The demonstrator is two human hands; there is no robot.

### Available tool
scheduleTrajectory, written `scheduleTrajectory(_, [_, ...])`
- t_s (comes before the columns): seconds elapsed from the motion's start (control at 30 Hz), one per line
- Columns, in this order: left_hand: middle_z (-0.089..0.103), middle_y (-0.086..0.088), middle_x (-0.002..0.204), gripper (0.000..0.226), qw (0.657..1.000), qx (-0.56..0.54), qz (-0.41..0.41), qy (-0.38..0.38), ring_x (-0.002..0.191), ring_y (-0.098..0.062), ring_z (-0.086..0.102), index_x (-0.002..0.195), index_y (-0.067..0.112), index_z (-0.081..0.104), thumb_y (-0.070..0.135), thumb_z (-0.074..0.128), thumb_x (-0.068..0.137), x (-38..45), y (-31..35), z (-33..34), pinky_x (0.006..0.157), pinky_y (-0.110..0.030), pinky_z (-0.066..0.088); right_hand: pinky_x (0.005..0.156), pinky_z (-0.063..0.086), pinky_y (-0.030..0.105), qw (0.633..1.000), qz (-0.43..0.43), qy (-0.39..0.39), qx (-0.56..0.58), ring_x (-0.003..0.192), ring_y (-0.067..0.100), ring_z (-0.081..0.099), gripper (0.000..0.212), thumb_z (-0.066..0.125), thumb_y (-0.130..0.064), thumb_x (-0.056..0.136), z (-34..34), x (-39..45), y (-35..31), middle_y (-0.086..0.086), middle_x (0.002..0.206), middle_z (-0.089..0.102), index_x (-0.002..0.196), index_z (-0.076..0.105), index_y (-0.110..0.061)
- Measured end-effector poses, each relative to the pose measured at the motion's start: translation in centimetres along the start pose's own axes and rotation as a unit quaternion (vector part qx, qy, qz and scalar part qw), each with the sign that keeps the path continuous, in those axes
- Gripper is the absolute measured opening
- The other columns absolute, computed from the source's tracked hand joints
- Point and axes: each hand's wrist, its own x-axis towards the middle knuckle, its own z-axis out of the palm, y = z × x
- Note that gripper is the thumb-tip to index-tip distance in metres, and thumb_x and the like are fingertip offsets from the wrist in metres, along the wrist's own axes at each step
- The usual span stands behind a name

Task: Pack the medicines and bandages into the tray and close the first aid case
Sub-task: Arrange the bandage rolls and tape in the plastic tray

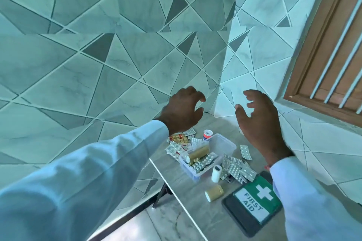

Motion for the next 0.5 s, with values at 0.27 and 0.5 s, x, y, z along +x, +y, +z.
scheduleTrajectory(0.27, [0.055,-0.003,0.128,0.034,0.982,-0.031,-0.038,-0.185,0.12,-0.027,0.05,0.122,0.026,0.057,0.032,0.059,0.089,3.7,-4.7,13.6,0.1,-0.041,0.043,0.09,0.053,0.042,0.964,0.227,-0.139,-0.026,0.099,0.026,0.063,0.043,0.071,-0.022,0.082,9.3,-4.6,11.2,0.01,0.118,0.064,0.121,0.056,-0.014])
scheduleTrajectory(0.5, [0.055,-0.005,0.136,0.048,0.911,-0.024,0.114,-0.397,0.123,-0.031,0.049,0.136,0.022,0.05,0.027,0.058,0.088,1.3,-5.0,26.9,0.102,-0.045,0.041,0.102,0.044,0.039,0.769,0.413,-0.458,-0.167,0.124,0.028,0.05,0.103,0.073,-0.066,0.058,15.6,-17.8,15.4,0.008,0.135,0.051,0.141,0.032,-0.02])
